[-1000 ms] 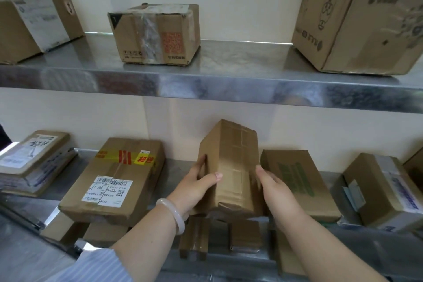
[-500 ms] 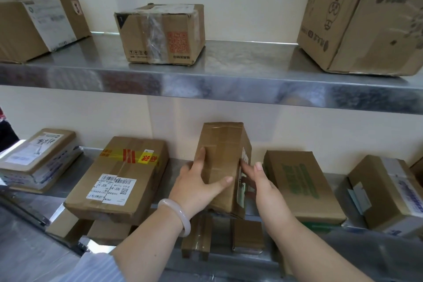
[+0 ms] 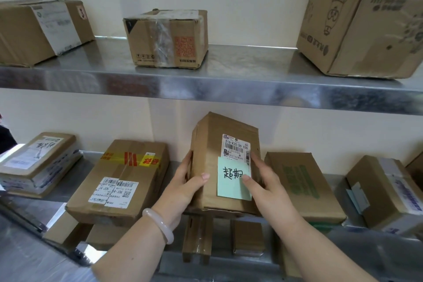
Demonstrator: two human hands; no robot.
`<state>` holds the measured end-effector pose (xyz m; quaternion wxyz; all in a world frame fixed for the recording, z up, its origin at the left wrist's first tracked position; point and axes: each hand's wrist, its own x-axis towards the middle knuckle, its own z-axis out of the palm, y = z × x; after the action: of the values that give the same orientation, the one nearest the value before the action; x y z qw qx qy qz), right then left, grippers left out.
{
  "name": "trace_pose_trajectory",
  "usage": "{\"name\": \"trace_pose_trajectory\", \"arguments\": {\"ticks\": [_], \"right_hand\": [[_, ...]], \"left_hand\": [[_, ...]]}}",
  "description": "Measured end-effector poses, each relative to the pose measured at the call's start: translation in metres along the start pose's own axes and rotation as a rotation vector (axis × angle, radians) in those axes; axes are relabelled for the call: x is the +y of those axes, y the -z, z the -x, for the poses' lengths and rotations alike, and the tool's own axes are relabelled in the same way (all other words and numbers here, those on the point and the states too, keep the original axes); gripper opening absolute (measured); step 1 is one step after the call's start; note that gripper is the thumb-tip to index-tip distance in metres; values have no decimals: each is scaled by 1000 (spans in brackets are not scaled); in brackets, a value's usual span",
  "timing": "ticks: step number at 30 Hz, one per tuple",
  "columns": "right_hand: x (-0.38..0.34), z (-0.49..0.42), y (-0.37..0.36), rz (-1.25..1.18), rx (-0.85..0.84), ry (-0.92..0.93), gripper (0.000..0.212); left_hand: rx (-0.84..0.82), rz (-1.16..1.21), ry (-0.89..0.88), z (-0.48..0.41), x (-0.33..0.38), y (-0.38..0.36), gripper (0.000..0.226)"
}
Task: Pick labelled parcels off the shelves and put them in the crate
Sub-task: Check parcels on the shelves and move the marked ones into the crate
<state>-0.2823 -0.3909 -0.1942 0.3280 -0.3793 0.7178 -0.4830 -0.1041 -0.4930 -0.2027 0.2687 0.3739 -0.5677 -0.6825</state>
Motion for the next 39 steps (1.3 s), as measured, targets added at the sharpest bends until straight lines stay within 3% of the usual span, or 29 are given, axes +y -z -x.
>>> {"name": "trace_pose_trajectory", "arguments": {"ticks": [3, 7, 11, 14, 19, 26, 31, 39], "right_hand": [[-6, 10, -3, -16, 46, 24, 53], [-17, 30, 1, 50, 147, 68, 59], [-20, 53, -3, 96, 273, 67, 69], [-25, 71, -10, 131, 394, 66, 71], [-30, 118, -34, 133, 630, 4, 72], [-35, 216, -75, 176, 1043, -81, 73], [-45, 321, -104, 194, 1355, -239, 74], [-76, 482, -168, 240, 1744, -387, 65]], "left_hand": [[-33, 14, -16, 1, 3, 2, 77], [-74, -21, -57, -3, 14, 3, 56], [-216, -152, -111, -5, 24, 5, 80], [-325, -236, -137, -7, 30, 8, 84], [-571, -260, -153, -1, 39, 9, 76], [-941, -285, -324, 39, 19, -24, 71], [-1309, -293, -347, 118, 3, -63, 69], [-1714, -216, -498, 285, -1, -89, 55]]}}
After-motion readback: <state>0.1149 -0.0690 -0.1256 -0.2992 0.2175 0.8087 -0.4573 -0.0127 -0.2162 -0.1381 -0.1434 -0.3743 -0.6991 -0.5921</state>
